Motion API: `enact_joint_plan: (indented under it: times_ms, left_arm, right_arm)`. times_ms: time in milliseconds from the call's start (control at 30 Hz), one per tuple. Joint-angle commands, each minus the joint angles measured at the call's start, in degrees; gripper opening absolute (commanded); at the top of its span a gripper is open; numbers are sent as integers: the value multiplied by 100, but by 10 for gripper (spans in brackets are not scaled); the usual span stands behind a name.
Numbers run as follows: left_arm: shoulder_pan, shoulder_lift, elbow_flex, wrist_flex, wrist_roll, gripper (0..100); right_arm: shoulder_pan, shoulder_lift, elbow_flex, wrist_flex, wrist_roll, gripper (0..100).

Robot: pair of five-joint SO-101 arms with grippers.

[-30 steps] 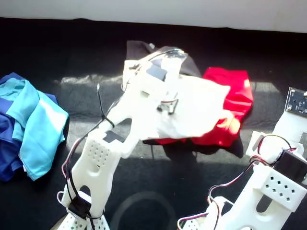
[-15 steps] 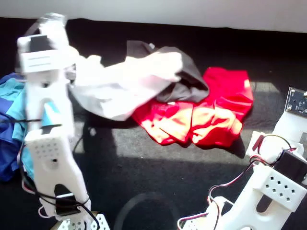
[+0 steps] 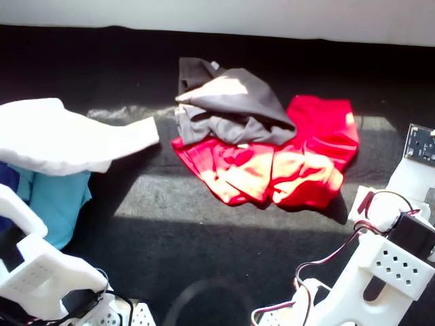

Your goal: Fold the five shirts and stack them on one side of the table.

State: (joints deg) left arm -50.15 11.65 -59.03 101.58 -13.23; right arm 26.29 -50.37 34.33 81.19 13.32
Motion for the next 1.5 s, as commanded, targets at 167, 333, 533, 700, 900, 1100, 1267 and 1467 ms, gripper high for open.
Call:
enact_joint_plan:
  times_ms: [167,333,533,700,900,1100,1267,1467]
  left_arm:
    - [-1121,-312,-286,-712,-53,8]
    - [-1270,-286,-532,-923,-53,9]
    - [-409,-268,66,-853,-53,86]
    - [207,-338,101,-888,-26,268]
    - [1543,-330,-268,-1011,-18,292]
    - [3960,198,1103,-844,290,293]
    - [5226,1657,1587,-1152,1257,294]
    - [6185,3134,910,-1503,1934,295]
  right_arm:
    - [13,-31,-198,-40,44,219]
    - [13,-31,-198,-40,35,219]
    - [13,-31,-189,-40,44,219]
    - [13,-22,-189,-40,35,219]
    - [13,-31,-189,-40,44,219]
    - [13,-4,-180,-40,35,219]
    - [13,4,-180,-40,35,219]
    - [13,-4,-180,-31,35,219]
